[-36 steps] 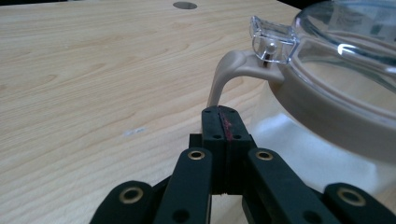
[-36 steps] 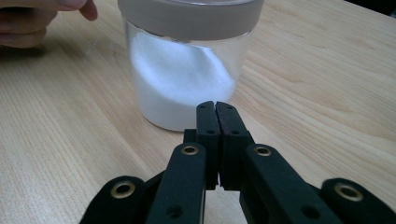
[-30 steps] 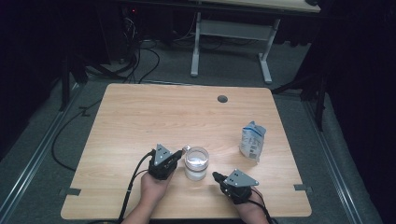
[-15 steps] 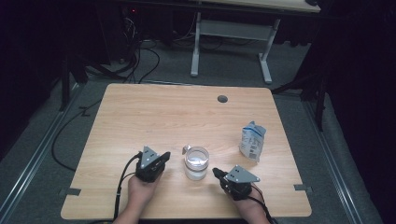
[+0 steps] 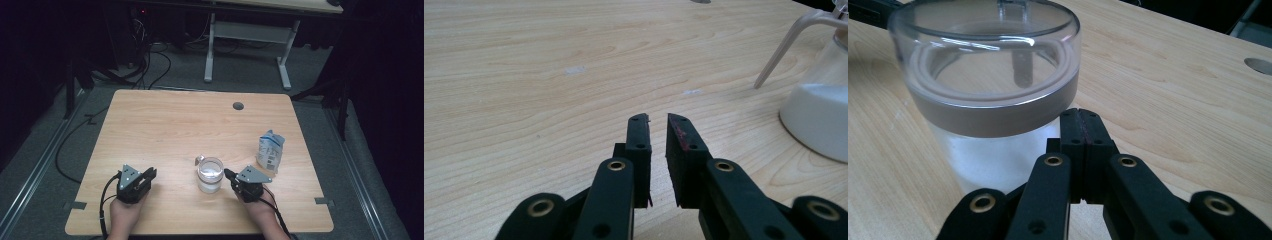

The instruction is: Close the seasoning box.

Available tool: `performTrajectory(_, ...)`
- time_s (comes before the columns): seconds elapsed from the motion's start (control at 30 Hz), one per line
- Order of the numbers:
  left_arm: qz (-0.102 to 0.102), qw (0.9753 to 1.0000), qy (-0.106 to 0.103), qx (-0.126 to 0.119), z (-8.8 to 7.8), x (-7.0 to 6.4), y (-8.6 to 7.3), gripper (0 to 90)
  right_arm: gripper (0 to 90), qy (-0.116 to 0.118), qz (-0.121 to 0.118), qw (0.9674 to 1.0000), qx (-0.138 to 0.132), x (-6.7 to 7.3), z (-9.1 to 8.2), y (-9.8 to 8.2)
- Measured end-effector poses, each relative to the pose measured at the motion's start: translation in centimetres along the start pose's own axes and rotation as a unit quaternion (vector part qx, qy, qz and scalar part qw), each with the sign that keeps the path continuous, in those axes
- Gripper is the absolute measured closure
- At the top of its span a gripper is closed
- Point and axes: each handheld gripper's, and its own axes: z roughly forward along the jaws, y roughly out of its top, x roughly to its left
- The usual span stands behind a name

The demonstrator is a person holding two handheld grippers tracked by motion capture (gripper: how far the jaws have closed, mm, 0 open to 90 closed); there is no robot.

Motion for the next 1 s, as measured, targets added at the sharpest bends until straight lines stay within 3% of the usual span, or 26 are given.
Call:
performTrajectory(0.43,-0.004,1.0000,-0.003,-0.007,-0.1,0.0,0.1,78.1,90.0,0.017,-0.021,0.9996,-0.004,1.8,-1.0,-0.3)
performTrajectory(1.0,-0.006,0.9999,-0.005,-0.012,-0.3,0.2,0.1,77.3,89.4,0.050,-0.041,0.9979,-0.005,4.4,-0.9,-0.1)
